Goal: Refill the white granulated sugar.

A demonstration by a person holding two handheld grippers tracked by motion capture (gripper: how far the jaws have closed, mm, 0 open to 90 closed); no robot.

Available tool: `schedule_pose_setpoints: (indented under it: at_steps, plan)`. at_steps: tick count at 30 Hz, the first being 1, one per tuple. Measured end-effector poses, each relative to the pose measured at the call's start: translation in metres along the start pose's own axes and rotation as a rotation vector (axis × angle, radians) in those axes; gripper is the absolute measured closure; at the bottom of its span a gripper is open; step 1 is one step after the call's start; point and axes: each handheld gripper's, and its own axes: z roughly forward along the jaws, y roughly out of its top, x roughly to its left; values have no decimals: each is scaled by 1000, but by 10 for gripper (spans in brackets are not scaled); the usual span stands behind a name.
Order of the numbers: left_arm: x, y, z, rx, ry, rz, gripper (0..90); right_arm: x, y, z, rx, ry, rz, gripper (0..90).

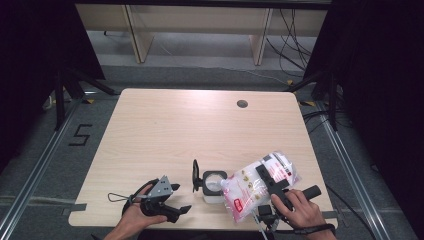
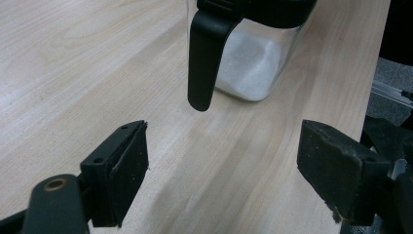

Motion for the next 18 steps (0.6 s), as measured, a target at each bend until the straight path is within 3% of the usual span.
schedule_pose_setpoints:
  at_steps: [1,11,16,18]
  plan:
    - [0,0,0,3,-2,0,187,-2,0,1,-14,-6,-24,483]
    - [0,0,0,-1,-1,-1,187,-2,0,0,-13,-5,-20,487]
    - [-1,0,0,-4,-4,-5,187,1,0,0,5,6,12,488]
    - [0,0,0,-1,0,-1,187,-1,0,0,-10,-2,-13,490]
